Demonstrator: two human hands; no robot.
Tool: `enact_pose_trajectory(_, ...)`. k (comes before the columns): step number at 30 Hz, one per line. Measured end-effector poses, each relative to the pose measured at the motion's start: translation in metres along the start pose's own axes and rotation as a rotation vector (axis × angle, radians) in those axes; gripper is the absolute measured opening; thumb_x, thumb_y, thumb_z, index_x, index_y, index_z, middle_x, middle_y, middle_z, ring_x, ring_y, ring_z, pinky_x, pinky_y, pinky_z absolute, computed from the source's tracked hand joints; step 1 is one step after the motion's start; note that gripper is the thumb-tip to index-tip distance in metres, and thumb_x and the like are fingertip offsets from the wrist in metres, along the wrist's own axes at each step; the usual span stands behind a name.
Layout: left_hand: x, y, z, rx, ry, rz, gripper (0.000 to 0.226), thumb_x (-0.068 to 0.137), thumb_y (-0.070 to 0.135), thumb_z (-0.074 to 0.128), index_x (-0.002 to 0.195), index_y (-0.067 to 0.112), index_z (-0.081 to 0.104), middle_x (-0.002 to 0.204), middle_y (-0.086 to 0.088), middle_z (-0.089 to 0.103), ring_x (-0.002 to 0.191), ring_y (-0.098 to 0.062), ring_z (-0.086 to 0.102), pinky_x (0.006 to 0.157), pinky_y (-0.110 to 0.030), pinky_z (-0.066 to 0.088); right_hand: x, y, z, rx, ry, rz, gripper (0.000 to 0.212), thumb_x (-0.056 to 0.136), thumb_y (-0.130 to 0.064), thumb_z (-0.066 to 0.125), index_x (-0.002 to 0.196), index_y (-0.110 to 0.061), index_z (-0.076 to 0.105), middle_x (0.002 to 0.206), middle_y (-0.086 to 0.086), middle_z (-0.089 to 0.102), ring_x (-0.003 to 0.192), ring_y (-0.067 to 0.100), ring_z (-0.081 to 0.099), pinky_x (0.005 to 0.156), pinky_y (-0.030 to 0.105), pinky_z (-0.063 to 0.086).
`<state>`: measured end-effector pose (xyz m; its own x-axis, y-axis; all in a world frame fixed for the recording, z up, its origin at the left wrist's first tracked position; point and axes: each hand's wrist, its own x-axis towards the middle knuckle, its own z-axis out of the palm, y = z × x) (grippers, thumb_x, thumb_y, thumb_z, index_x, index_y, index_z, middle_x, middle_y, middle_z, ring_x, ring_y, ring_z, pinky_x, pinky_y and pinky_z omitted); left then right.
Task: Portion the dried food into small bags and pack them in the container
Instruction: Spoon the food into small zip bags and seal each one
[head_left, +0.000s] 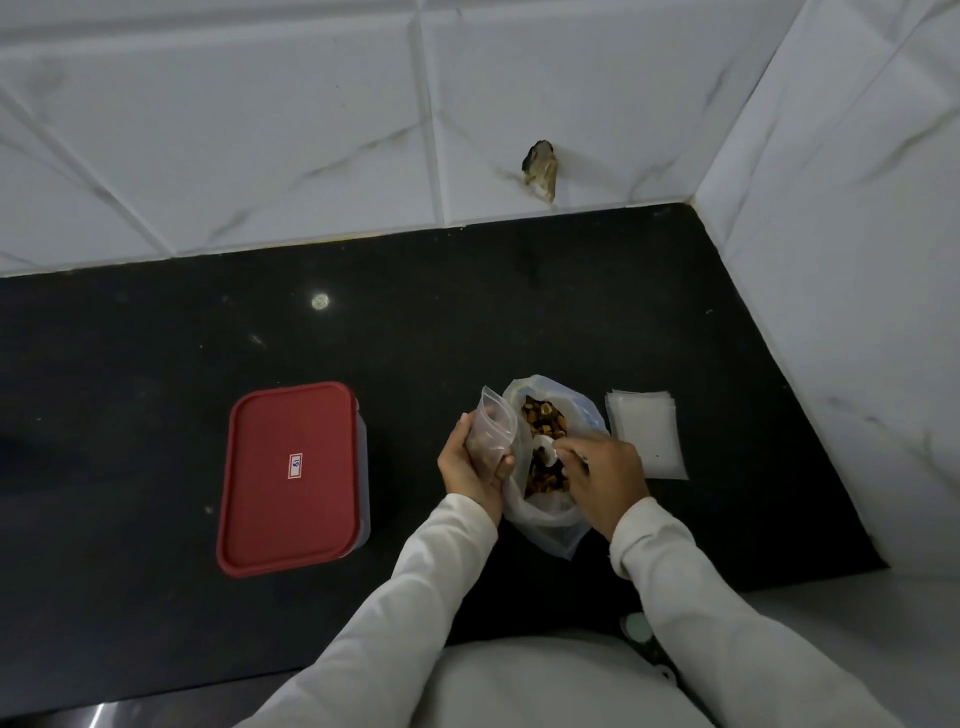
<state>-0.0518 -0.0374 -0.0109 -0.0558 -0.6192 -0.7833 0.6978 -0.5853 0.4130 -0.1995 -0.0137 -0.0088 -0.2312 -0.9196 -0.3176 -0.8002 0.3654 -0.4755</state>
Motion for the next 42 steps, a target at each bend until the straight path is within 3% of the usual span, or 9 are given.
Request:
enact_pose_trajectory(2,0.001,0.001,0.000,-0.006,0.003,-0.003,0.035,0.093,0.043,0.055,0.107,0.015,0.070,0.086,-0.005,0.072,0.060,-0.015,0.065,0.048,-0.022,0.047,-0.014,-0.005,-0.007,0.063,0.055,-0.163,0.020,0.089,-0.003,0.060,0.103,-0.007,0.074,0.094,0.011,0.072,0.086,0.027,0.065,0.075,0.017,0.043)
enact_pose_trajectory(5,0.003,0.000,-0.001,-0.013,0.015,0.006,0.038,0.093,0.043,0.056,0.112,0.014,0.069,0.087,-0.006,0.071,0.059,-0.015,0.065,0.047,-0.021,0.047,-0.015,0.000,-0.011,0.084,-0.037,-0.236,0.017,0.091,-0.007,0.060,0.100,-0.005,0.075,0.090,0.014,0.072,0.085,0.029,0.065,0.081,0.039,0.051)
enact_pose_trajectory(9,0.001,0.000,0.000,-0.025,0.013,0.008,0.035,0.093,0.043,0.055,0.106,0.014,0.070,0.086,-0.006,0.070,0.057,-0.014,0.064,0.046,-0.021,0.046,-0.013,-0.001,-0.010,0.199,-0.261,-0.101,0.024,0.099,-0.017,0.052,0.116,-0.005,0.064,0.105,0.005,0.064,0.100,0.017,0.059,0.100,0.034,0.042)
enact_pose_trajectory(13,-0.002,0.002,0.002,-0.049,0.007,0.003,0.032,0.095,0.040,0.052,0.101,0.013,0.070,0.073,-0.004,0.072,0.050,-0.013,0.063,0.046,-0.019,0.046,-0.009,-0.001,-0.019,0.398,-0.250,-0.023,0.012,0.093,-0.020,0.063,0.098,-0.021,0.073,0.082,-0.004,0.074,0.077,0.000,0.069,0.073,0.010,0.050)
enact_pose_trajectory(20,0.000,0.003,-0.002,-0.068,-0.013,0.025,0.032,0.094,0.041,0.054,0.097,0.014,0.070,0.077,-0.005,0.070,0.052,-0.013,0.061,0.048,-0.021,0.045,-0.010,0.007,-0.030,0.595,-0.331,0.159,0.011,0.088,-0.015,0.068,0.092,-0.023,0.075,0.079,0.000,0.076,0.082,0.015,0.072,0.087,0.030,0.055)
enact_pose_trajectory(29,-0.003,0.012,-0.004,0.000,-0.053,0.033,0.036,0.093,0.042,0.054,0.112,0.015,0.068,0.089,-0.005,0.071,0.066,-0.017,0.067,0.047,-0.021,0.048,-0.022,0.015,-0.049,0.699,-0.187,0.184,0.014,0.089,-0.010,0.066,0.096,-0.017,0.076,0.081,0.002,0.075,0.086,0.020,0.071,0.078,0.025,0.055)
enact_pose_trajectory(34,-0.010,0.017,-0.002,0.049,-0.104,0.046,0.030,0.092,0.041,0.056,0.099,0.018,0.074,0.088,-0.005,0.073,0.073,-0.018,0.066,0.048,-0.023,0.047,-0.032,-0.009,-0.074,0.845,-0.050,0.099,0.015,0.089,-0.009,0.064,0.095,-0.019,0.075,0.081,0.003,0.074,0.082,0.017,0.070,0.076,0.026,0.056)
enact_pose_trajectory(38,-0.011,0.019,-0.001,0.100,-0.127,0.071,0.025,0.089,0.040,0.058,0.094,0.021,0.074,0.092,-0.002,0.072,0.081,-0.019,0.064,0.051,-0.024,0.048,-0.041,-0.037,-0.087,0.850,-0.017,-0.065,0.016,0.090,-0.013,0.063,0.097,-0.024,0.073,0.082,-0.004,0.074,0.077,0.004,0.069,0.065,0.014,0.053)
enact_pose_trajectory(42,-0.012,0.019,-0.001,0.114,-0.178,0.091,0.029,0.086,0.041,0.060,0.100,0.019,0.072,0.093,-0.003,0.068,0.077,-0.017,0.063,0.050,-0.024,0.045,-0.040,-0.056,-0.076,0.604,0.132,-0.294,0.020,0.091,-0.023,0.063,0.091,-0.042,0.069,0.078,-0.014,0.072,0.077,0.001,0.068,0.073,0.015,0.054)
